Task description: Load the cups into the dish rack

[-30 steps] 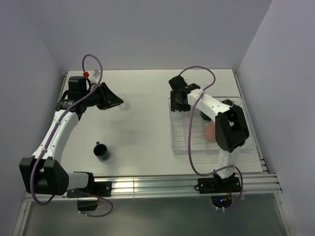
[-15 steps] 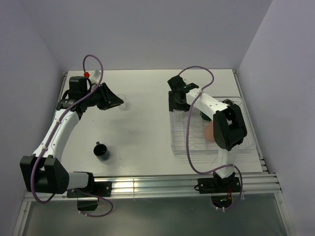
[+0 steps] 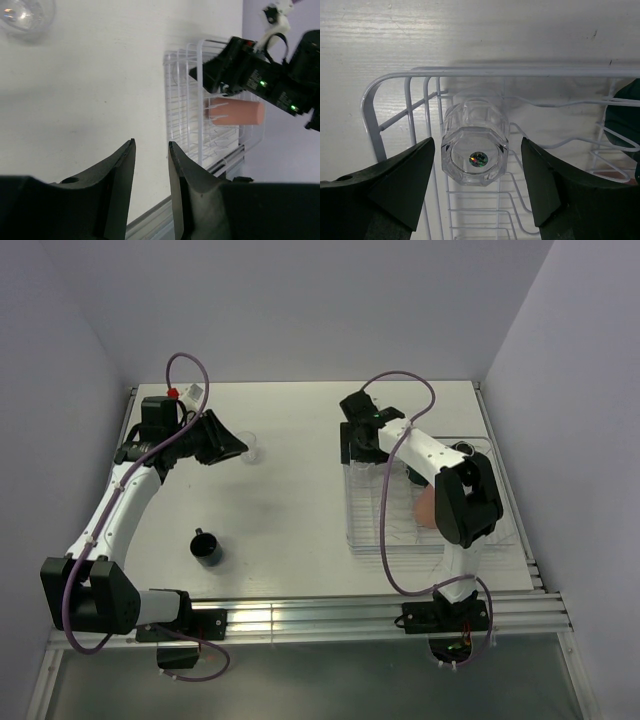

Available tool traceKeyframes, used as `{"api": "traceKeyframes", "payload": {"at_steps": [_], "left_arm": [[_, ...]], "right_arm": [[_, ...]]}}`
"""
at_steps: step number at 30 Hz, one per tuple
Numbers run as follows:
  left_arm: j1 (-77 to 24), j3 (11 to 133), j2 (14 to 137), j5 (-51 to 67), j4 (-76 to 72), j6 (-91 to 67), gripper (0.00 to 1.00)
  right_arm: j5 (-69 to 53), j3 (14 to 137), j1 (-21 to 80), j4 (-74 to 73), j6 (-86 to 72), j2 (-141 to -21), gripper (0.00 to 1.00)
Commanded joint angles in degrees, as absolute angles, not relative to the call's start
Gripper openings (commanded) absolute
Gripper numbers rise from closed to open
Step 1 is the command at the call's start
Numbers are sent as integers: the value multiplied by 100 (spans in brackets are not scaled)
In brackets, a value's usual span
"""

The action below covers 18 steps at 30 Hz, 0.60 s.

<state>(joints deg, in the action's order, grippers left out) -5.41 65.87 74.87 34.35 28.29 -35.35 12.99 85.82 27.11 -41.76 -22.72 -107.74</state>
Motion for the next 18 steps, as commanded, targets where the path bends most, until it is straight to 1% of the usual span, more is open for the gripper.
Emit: {"api": "traceKeyframes", "payload": {"at_steps": [1,6,12,18], "left_arm": [[-519,6749,7541,2762,3022,-3393,39],[-519,6899,7725,1401,3366,-3480,38],[-527,7145,8191,739,3401,-3726,39],[-650,7496,8981,212,3305,-3955,41]], "right_arm": [[1635,8736,2830,-4359,-2355,-10363,79],[1731,8631,2848,-4447,-2373,-9941,79],[1802,8464,2848,-4544,-2382,-9282,79],[1784,8324,2865,-4597,-2399,-8632,79]]}}
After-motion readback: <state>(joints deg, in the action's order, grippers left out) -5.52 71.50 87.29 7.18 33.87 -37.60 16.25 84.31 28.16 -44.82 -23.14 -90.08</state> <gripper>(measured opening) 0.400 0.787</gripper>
